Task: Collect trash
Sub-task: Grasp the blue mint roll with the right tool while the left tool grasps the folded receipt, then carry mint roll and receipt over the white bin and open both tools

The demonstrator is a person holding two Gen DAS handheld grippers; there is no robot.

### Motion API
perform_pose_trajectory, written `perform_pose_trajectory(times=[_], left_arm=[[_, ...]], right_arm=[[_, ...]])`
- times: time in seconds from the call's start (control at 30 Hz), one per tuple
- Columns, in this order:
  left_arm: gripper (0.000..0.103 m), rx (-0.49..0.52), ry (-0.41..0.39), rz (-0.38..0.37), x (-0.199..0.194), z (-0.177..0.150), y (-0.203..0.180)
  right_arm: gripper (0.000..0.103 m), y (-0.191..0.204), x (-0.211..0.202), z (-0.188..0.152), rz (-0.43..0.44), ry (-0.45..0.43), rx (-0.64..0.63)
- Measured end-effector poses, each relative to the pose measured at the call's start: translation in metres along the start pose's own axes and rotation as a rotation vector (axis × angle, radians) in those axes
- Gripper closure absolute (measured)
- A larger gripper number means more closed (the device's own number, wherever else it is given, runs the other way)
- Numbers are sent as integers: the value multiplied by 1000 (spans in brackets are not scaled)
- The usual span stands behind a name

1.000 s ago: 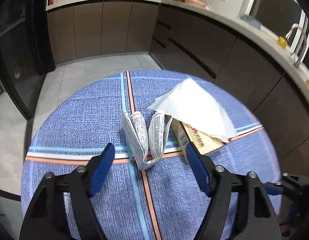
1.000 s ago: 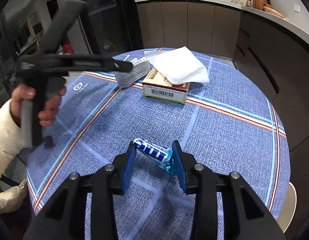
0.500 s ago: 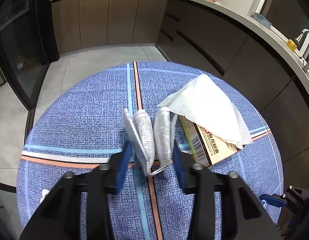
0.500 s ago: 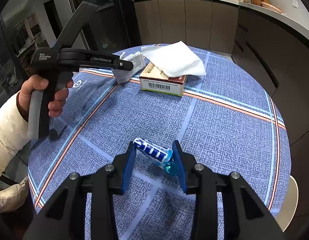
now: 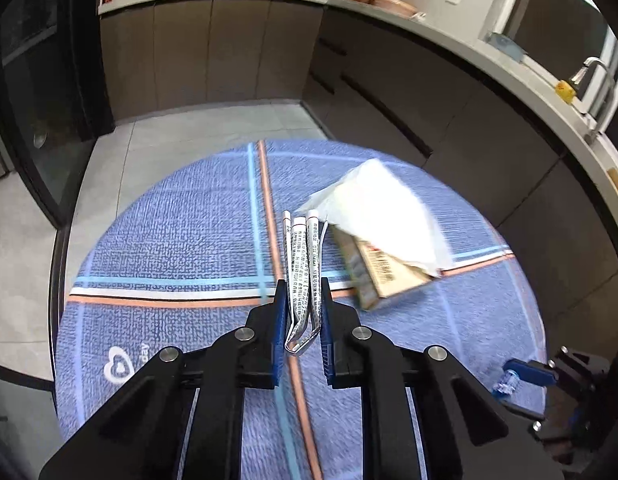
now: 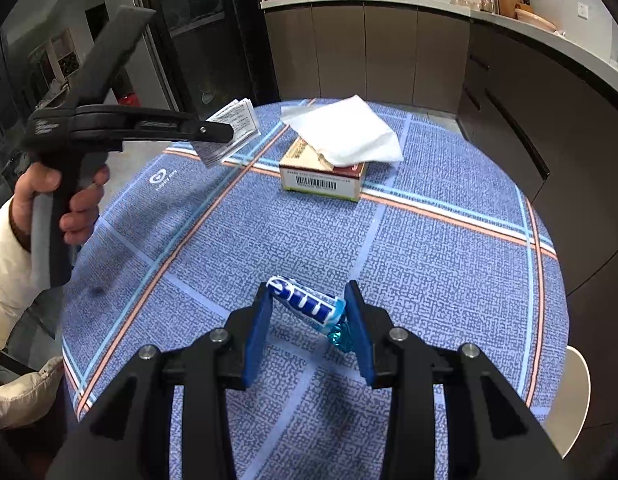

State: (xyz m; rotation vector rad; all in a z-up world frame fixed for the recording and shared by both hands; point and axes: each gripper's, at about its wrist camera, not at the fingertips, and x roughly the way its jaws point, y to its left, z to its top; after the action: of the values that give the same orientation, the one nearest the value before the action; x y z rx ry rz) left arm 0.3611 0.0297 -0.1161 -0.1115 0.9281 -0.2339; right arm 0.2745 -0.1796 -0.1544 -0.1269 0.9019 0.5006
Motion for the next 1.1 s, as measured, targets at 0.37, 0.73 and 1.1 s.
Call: perform_pose_trajectory(times=[0.37,0.73,1.1], left_arm=[[89,142,-102,-63,-62,2,-67],[89,303,-138,-178,-92,-5,-152],[89,437,-74,-291,-67,-25,-246]], right_arm=[[65,-12,-59,-9,-44,-111,42],[65,-57,-119,-35,-135,-206,142],[65,-123,-161,-88,-239,-254,292]])
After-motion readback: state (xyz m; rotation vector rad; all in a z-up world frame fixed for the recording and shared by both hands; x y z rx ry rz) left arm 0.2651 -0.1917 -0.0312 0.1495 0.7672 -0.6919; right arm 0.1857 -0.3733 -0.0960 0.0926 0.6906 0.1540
